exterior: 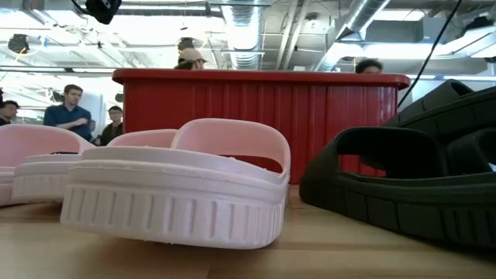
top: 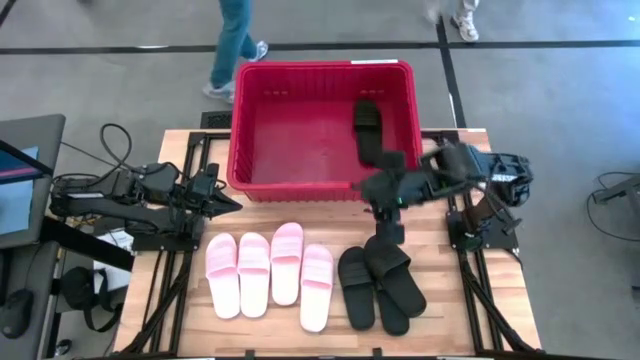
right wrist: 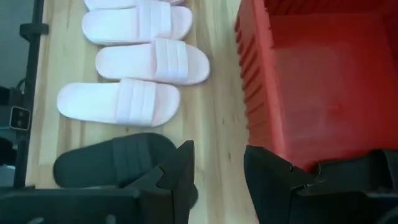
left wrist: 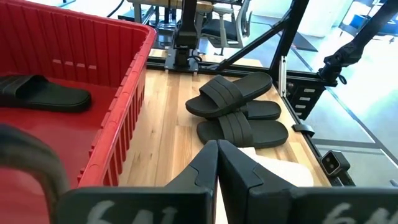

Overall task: Pick and place slides into bin
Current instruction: Put the black slide into the red container

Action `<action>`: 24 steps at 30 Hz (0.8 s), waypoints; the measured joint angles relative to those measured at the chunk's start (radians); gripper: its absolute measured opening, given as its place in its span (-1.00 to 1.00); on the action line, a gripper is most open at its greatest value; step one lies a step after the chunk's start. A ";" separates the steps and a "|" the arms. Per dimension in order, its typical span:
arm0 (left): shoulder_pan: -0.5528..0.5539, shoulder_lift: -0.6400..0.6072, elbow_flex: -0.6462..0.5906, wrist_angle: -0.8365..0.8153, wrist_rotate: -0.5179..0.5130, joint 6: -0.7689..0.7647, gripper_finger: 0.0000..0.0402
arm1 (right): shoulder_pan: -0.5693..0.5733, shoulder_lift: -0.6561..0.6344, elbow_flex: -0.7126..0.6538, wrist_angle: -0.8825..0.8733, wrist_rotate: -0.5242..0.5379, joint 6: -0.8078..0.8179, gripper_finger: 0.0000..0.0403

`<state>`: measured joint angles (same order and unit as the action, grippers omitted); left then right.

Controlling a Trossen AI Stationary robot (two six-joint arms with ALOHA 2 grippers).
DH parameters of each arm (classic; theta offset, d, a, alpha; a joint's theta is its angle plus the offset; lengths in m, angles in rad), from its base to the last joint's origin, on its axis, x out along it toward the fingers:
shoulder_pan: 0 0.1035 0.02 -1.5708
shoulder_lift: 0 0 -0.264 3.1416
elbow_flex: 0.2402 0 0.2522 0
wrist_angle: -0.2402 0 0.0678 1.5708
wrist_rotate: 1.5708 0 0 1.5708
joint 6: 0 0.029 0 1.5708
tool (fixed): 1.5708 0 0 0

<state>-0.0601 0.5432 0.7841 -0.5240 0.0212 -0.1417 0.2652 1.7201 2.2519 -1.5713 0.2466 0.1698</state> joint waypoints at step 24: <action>0.000 0.000 0.000 0.011 0.026 -0.036 -1.00 | 0.538 0.000 -0.401 0.000 0.241 0.712 -0.37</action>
<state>-0.0604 0.5434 0.7841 -0.5132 0.0467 -0.1780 0.8036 1.7203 1.8507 -1.5708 0.4878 0.8822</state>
